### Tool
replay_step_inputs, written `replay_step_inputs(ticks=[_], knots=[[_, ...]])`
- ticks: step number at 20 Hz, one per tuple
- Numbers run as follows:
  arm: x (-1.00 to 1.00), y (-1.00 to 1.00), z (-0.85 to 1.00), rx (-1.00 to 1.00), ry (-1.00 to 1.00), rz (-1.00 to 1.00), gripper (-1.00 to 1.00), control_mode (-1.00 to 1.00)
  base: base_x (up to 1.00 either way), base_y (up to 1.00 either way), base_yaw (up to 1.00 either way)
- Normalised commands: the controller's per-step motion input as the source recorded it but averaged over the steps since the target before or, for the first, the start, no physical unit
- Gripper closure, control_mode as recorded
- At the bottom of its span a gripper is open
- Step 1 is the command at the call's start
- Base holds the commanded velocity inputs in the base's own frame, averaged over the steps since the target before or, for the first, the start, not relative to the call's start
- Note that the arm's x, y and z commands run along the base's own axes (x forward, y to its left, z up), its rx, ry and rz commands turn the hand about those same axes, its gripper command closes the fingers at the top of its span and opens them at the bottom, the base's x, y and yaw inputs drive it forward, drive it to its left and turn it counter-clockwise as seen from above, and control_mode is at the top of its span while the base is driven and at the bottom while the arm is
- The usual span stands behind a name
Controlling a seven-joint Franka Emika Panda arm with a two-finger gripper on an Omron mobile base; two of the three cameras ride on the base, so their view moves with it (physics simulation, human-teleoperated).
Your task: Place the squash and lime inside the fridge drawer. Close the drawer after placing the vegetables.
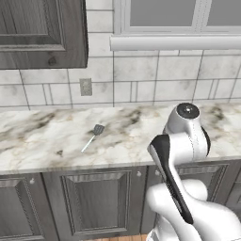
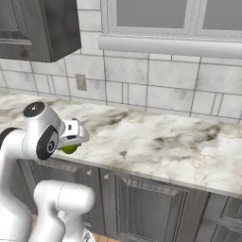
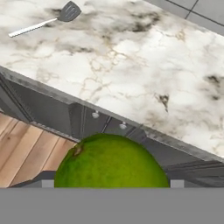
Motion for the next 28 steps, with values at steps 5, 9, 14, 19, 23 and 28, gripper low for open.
replay_step_inputs(ticks=[5,9,14,19,23,28], knots=[[-0.12,0.0,0.0,0.0,-0.01,-0.05,1.0,1.0,-0.68,-0.2,-0.36],[0.0,0.0,0.0,0.0,0.0,0.0,1.0,1.0,-0.7,-0.49,-0.56],[0.0,0.0,0.0,0.0,0.0,0.0,1.0,1.0,-0.5,-0.71,-0.56],[0.0,0.0,0.0,0.0,0.0,0.0,1.0,1.0,-0.14,-0.83,-0.63],[0.0,0.0,0.0,0.0,0.0,0.0,1.0,1.0,0.05,-1.0,-0.65],[0.0,0.0,0.0,0.0,0.0,0.0,1.0,1.0,0.62,-1.0,-0.55]])
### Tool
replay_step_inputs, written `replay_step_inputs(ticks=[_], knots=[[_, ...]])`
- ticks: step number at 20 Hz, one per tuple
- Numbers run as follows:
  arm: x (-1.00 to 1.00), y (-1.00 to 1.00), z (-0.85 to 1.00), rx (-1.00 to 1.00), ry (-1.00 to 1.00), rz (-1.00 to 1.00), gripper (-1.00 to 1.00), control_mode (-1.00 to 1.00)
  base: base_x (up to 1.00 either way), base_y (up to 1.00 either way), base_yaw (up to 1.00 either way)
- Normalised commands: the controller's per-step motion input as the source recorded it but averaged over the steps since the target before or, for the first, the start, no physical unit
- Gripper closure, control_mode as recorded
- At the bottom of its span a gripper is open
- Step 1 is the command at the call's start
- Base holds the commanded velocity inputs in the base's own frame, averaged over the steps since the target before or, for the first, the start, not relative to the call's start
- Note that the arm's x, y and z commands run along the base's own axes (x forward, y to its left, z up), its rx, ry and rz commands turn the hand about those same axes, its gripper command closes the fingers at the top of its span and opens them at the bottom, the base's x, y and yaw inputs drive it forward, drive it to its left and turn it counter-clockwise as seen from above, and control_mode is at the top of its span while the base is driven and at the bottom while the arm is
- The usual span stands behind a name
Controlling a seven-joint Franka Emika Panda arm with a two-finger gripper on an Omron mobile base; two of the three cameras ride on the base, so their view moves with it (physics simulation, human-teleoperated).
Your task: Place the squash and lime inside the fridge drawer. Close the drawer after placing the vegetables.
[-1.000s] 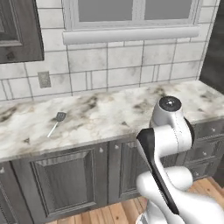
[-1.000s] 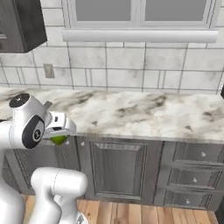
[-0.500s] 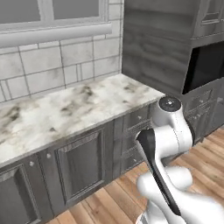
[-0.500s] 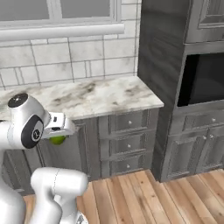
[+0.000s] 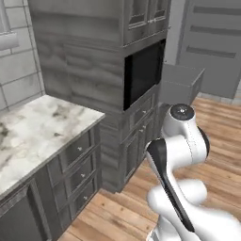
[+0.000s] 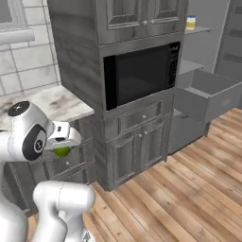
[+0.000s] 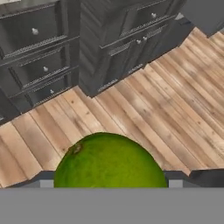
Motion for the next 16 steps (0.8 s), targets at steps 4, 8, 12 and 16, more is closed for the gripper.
replay_step_inputs(ticks=[4,8,12,16], knots=[[0.0,0.0,0.0,0.0,0.0,0.0,1.0,1.0,0.97,-0.92,-0.42],[0.0,0.0,0.0,0.0,0.0,0.0,1.0,1.0,1.0,-0.81,-0.33],[0.0,0.0,0.0,0.0,0.0,0.0,1.0,1.0,1.0,-0.76,-0.22],[0.0,0.0,0.0,0.0,0.0,0.0,1.0,1.0,1.0,-0.62,-0.1]])
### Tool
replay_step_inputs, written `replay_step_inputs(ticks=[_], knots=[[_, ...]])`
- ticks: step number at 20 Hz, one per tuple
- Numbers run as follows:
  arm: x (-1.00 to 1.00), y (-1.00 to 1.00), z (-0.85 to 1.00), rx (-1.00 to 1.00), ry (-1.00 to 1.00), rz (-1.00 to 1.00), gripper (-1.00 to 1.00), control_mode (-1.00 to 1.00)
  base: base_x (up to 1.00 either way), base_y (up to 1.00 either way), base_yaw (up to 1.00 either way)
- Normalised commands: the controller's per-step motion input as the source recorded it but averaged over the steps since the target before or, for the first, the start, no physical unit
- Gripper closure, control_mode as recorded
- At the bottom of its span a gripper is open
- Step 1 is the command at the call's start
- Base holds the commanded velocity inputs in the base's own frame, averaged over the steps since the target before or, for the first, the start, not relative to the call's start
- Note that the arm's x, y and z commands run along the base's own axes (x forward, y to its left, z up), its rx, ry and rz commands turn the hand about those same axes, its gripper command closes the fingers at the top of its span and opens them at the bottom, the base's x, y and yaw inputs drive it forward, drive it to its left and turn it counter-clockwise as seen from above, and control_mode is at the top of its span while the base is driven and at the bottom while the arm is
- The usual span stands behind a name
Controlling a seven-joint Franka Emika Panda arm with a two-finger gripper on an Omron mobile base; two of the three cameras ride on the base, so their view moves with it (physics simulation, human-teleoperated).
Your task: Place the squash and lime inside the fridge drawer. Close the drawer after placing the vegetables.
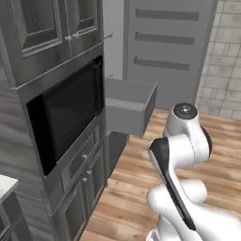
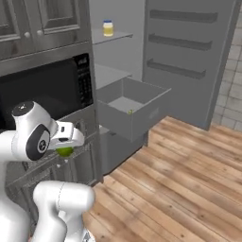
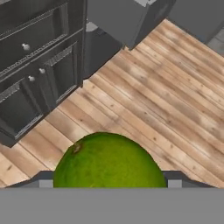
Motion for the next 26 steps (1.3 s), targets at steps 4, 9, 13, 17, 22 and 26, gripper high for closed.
replay_step_inputs(ticks=[4,9,13,17,22,26], knots=[[0.0,0.0,0.0,0.0,0.0,0.0,1.0,1.0,1.0,-0.53,-0.02],[0.0,0.0,0.0,0.0,0.0,0.0,1.0,1.0,1.0,-0.37,0.02],[0.0,0.0,0.0,0.0,0.0,0.0,1.0,1.0,1.0,-0.33,0.15],[0.0,0.0,0.0,0.0,0.0,0.0,1.0,1.0,1.0,-0.17,0.27],[0.0,0.0,0.0,0.0,0.0,0.0,1.0,1.0,0.73,-0.02,0.4],[0.0,0.0,0.0,0.0,0.0,0.0,1.0,1.0,0.46,0.0,0.42]])
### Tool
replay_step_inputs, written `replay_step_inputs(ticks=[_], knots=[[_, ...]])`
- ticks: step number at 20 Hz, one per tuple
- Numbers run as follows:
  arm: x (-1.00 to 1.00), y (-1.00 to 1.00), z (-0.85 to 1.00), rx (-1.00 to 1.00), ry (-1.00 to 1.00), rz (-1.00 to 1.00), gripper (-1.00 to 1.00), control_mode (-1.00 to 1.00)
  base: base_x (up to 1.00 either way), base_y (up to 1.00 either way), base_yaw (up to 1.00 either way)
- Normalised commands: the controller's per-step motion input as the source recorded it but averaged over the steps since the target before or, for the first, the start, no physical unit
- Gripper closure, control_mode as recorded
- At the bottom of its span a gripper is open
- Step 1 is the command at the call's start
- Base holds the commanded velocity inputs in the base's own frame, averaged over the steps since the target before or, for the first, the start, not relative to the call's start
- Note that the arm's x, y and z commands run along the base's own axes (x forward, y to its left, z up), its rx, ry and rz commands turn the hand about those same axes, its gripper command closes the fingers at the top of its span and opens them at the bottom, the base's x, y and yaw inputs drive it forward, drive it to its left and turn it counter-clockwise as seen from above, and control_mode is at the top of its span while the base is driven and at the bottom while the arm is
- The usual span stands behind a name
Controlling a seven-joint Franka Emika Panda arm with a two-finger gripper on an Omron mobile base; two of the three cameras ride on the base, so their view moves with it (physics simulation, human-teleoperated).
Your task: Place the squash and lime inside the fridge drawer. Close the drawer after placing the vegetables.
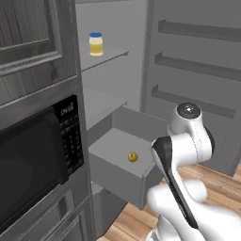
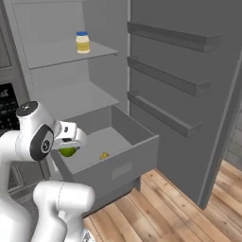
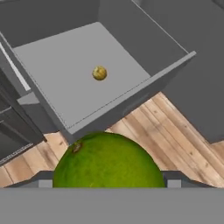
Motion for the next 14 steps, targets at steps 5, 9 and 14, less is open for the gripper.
replay_step_inputs(ticks=[5,9,14], knots=[[0.0,0.0,0.0,0.0,0.0,0.0,1.0,1.0,0.21,0.0,0.33],[0.66,-0.06,-0.07,0.08,0.0,0.2,1.0,-1.0,0.16,0.0,0.07],[1.0,-0.01,-0.13,0.12,0.12,0.11,1.0,-1.0,0.0,0.0,0.0]])
